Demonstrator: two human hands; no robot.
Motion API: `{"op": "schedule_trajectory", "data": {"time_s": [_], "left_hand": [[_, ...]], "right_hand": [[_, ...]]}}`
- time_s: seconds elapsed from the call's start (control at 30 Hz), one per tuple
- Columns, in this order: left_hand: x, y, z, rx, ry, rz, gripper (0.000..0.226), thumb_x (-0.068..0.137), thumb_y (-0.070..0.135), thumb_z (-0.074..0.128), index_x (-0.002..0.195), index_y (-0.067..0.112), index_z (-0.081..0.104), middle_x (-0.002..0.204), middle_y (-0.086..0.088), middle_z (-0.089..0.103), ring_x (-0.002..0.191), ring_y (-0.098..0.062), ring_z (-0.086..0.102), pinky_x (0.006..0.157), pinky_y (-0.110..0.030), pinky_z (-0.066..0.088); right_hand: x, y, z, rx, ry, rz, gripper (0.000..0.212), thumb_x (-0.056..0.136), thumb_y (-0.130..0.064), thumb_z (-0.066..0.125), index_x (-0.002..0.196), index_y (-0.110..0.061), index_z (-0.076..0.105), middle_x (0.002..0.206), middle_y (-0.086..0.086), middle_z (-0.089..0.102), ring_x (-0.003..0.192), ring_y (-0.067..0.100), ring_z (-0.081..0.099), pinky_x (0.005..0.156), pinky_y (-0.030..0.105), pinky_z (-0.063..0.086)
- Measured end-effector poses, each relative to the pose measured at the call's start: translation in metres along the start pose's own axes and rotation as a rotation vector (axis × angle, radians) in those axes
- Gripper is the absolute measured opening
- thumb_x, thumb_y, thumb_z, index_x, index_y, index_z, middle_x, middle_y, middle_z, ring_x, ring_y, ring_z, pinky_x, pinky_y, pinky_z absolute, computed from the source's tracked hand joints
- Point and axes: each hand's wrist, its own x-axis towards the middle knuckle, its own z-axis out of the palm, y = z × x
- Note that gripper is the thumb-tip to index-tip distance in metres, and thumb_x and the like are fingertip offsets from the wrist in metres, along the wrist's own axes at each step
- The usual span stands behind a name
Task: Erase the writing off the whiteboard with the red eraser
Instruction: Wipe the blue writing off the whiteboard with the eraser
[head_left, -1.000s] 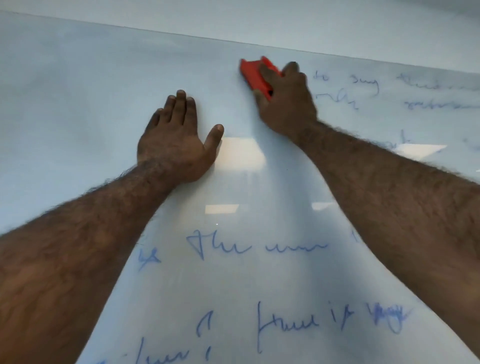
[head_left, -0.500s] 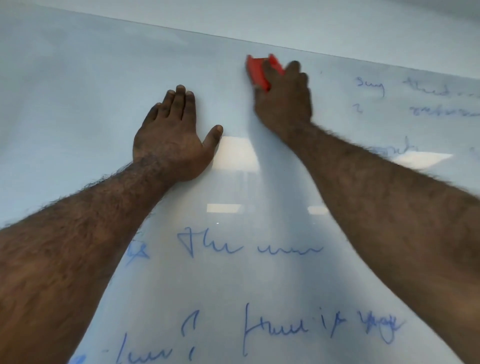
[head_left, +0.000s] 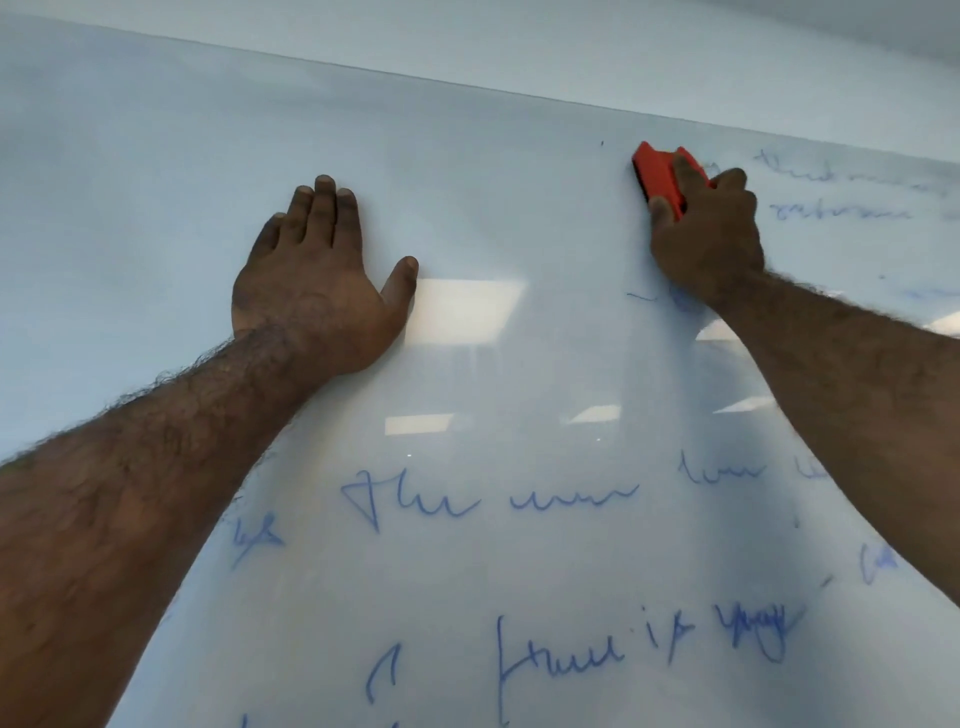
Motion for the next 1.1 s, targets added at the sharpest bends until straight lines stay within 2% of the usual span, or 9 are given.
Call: {"op": "schedule_trajectory", "data": {"time_s": [0.13,0.2,0.33,0.47,0.63,0.83,0.93,1.03,1.1], "left_hand": [[0.0,0.002,-0.002,0.017,-0.017,-0.012,0.084,0.095,0.062,0.014,0.158,0.008,0.001,0.166,-0.007,-0.005,0.153,-0.019,-0.005,0.124,-0.037,0.002],[0.0,0.006,-0.003,0.031,-0.034,-0.024,0.083,0.096,0.059,0.017,0.157,0.005,0.002,0.166,-0.01,-0.004,0.153,-0.022,-0.004,0.124,-0.039,0.002],[0.002,0.024,-0.003,0.014,-0.038,-0.088,0.082,0.095,0.049,0.023,0.155,-0.002,0.004,0.164,-0.019,-0.002,0.153,-0.029,-0.002,0.124,-0.042,0.003],[0.007,0.046,-0.004,-0.018,-0.049,-0.061,0.089,0.08,0.048,0.01,0.157,0.001,0.004,0.165,-0.015,-0.004,0.153,-0.025,-0.003,0.124,-0.039,0.002],[0.013,0.085,0.002,-0.039,-0.065,-0.009,0.087,0.08,0.044,0.009,0.158,0.005,0.004,0.166,-0.009,-0.006,0.153,-0.019,-0.004,0.124,-0.036,0.002],[0.016,0.092,0.007,-0.014,-0.046,-0.04,0.085,0.081,0.044,0.01,0.158,0.007,0.007,0.166,-0.008,-0.003,0.153,-0.019,-0.002,0.124,-0.036,0.003],[0.014,0.097,0.007,-0.009,-0.054,-0.037,0.085,0.081,0.043,0.01,0.158,0.006,0.007,0.166,-0.008,-0.002,0.153,-0.019,-0.001,0.124,-0.035,0.003],[0.012,0.098,0.007,-0.002,-0.054,-0.046,0.084,0.082,0.042,0.009,0.158,0.007,0.007,0.166,-0.007,-0.002,0.153,-0.018,-0.002,0.124,-0.034,0.002],[0.012,0.098,0.007,-0.006,-0.055,-0.044,0.084,0.082,0.041,0.009,0.158,0.007,0.007,0.166,-0.007,-0.002,0.153,-0.018,-0.002,0.124,-0.034,0.002]], "right_hand": [[0.005,-0.001,-0.001,-0.033,0.015,0.234,0.057,0.099,-0.039,0.043,0.151,-0.021,0.027,0.142,0.022,0.032,0.127,0.043,0.036,0.102,0.05,0.037],[0.007,-0.022,0.001,-0.052,0.033,0.25,0.055,0.099,-0.039,0.043,0.149,-0.021,0.03,0.144,0.021,0.032,0.127,0.042,0.037,0.102,0.048,0.037],[-0.002,-0.068,0.009,0.025,0.057,-0.118,0.052,0.098,-0.035,0.046,0.148,-0.03,0.033,0.139,0.023,0.038,0.117,0.045,0.044,0.095,0.05,0.042],[-0.012,-0.094,0.014,0.103,0.05,-0.486,0.056,0.097,-0.039,0.046,0.15,-0.029,0.033,0.137,0.019,0.042,0.111,0.04,0.047,0.091,0.045,0.044],[0.014,-0.055,0.014,0.118,-0.067,-0.641,0.059,0.098,-0.046,0.042,0.152,-0.029,0.028,0.134,0.013,0.042,0.114,0.031,0.045,0.094,0.039,0.043],[0.071,0.062,0.005,0.08,-0.061,-0.393,0.058,0.099,-0.043,0.046,0.152,-0.029,0.029,0.134,0.02,0.041,0.119,0.039,0.043,0.1,0.044,0.04],[0.086,0.115,0.001,0.008,-0.051,-0.159,0.059,0.099,-0.044,0.043,0.153,-0.027,0.026,0.138,0.023,0.036,0.124,0.043,0.039,0.103,0.048,0.039],[0.086,0.124,0.001,-0.041,-0.02,0.144,0.055,0.1,-0.042,0.04,0.149,-0.021,0.029,0.14,0.023,0.033,0.126,0.043,0.038,0.103,0.05,0.037],[0.084,0.103,-0.002,0.013,-0.013,0.226,0.049,0.101,-0.04,0.037,0.145,-0.017,0.036,0.14,0.022,0.034,0.126,0.042,0.038,0.103,0.048,0.036]]}}
